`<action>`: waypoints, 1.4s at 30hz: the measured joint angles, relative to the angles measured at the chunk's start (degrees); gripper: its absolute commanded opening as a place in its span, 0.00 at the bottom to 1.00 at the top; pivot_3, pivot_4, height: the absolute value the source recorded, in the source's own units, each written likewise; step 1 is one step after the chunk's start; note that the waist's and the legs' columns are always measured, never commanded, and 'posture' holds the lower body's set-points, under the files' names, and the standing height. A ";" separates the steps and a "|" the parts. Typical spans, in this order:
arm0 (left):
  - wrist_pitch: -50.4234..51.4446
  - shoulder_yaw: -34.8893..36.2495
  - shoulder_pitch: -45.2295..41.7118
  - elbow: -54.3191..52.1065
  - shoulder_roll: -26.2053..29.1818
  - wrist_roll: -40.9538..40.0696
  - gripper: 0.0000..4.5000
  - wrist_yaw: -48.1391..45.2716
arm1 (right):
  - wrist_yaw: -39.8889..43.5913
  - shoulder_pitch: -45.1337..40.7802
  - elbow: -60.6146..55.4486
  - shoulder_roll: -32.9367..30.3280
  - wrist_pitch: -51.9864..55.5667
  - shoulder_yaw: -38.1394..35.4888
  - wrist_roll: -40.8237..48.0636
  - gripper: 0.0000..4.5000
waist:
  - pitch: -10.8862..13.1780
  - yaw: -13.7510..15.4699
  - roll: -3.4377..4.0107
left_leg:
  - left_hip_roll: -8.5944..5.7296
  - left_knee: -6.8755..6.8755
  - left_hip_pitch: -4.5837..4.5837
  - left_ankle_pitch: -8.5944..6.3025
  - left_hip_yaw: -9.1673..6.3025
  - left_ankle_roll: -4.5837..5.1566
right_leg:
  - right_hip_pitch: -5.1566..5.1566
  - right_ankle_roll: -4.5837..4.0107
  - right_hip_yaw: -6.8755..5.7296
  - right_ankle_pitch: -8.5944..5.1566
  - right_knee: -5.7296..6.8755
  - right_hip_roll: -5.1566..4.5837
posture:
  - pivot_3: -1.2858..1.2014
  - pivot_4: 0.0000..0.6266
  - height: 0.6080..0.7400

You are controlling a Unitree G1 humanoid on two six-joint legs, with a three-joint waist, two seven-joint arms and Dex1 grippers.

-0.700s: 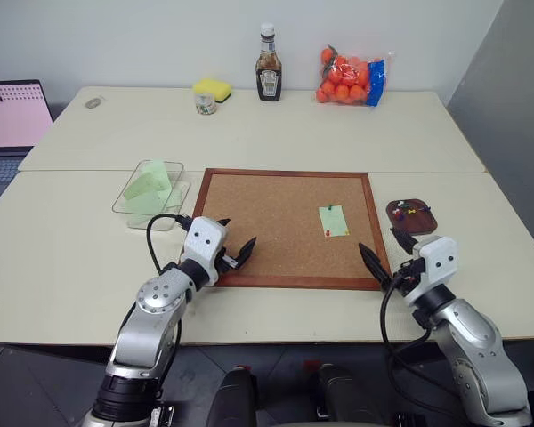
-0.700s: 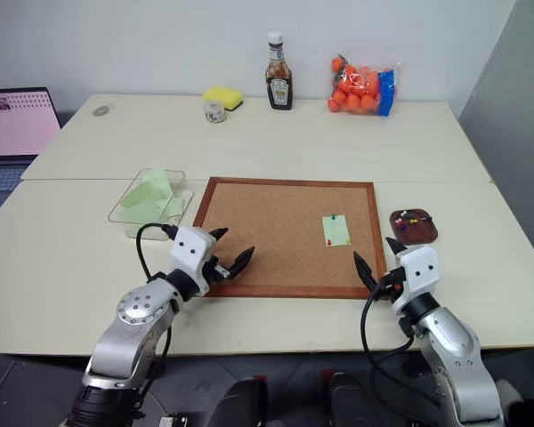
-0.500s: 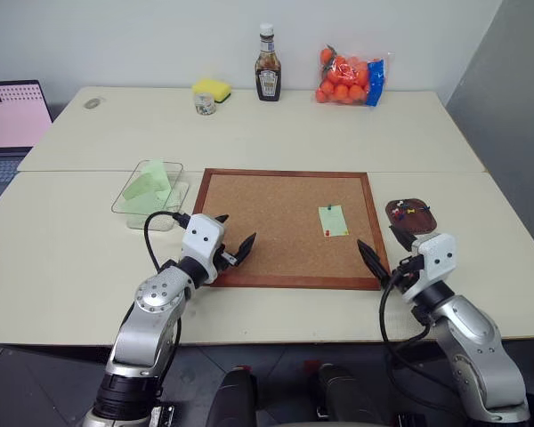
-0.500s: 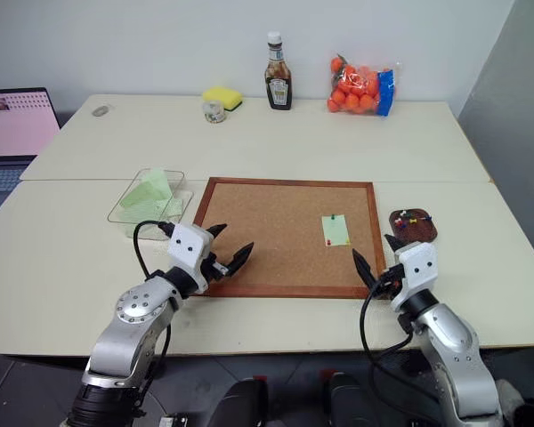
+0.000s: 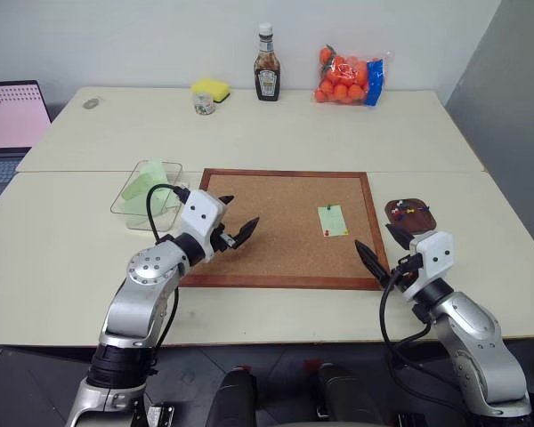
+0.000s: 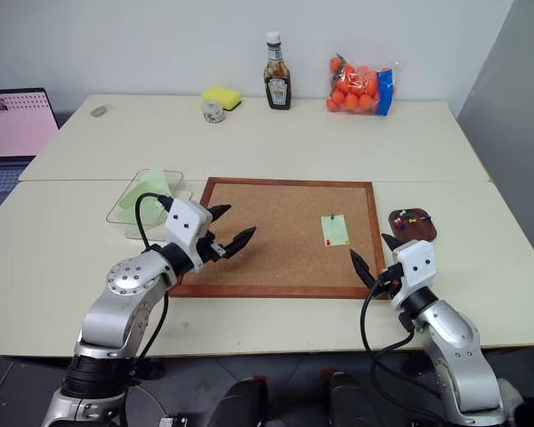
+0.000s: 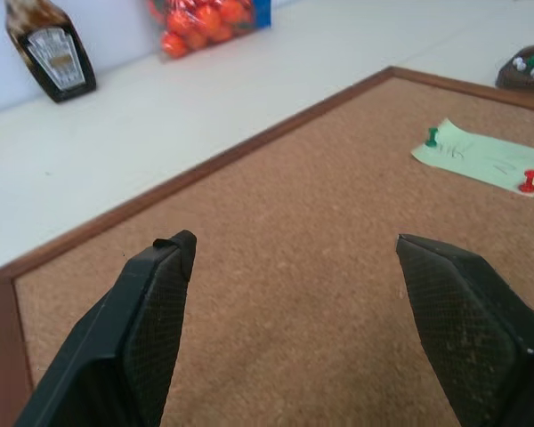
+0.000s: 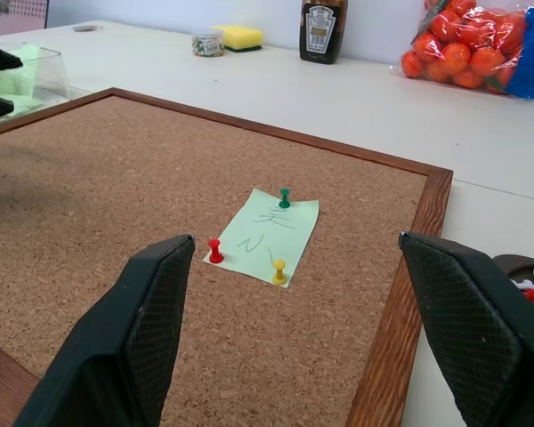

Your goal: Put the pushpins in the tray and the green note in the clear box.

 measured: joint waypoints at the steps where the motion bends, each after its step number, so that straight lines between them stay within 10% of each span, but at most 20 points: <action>1: 0.21 0.00 -0.71 0.81 0.11 0.00 0.84 -0.45 | 0.03 0.00 0.01 -0.16 0.08 -0.03 0.02 0.86 | 0.00 0.00 0.00 | -0.01 0.00 0.00 0.00 0.01 0.00 | 0.00 0.00 0.01 0.00 0.00 0.00 | 0.52 0.24 1.00; 11: 1.38 -0.15 -4.26 4.15 -0.24 -0.16 0.84 -2.34 | 1.13 0.01 0.00 -1.46 0.79 -0.11 0.13 0.86 | 0.00 -0.04 0.00 | 0.00 0.00 -0.01 0.00 0.01 0.00 | 0.00 0.00 0.01 0.00 0.00 0.00 | 0.52 0.24 1.00; 28: -1.11 -4.47 -6.76 14.72 -0.26 1.23 0.03 -8.53 | -0.12 -9.70 -0.81 -3.05 10.75 2.52 -0.07 0.86 | 0.00 -0.09 0.00 | -0.01 0.01 -0.01 0.00 0.01 0.00 | -0.01 0.00 0.00 0.00 0.02 0.01 | 0.52 0.24 1.00; 42: -1.55 -4.89 -6.92 17.32 -1.26 1.52 0.01 -9.07 | -3.85 -27.96 14.10 1.42 21.37 6.98 -2.65 0.86 | -0.01 -0.13 -0.02 | -0.02 0.01 -0.02 0.00 0.02 0.01 | -0.03 -0.24 0.01 0.15 0.06 0.00 | 0.52 0.24 1.00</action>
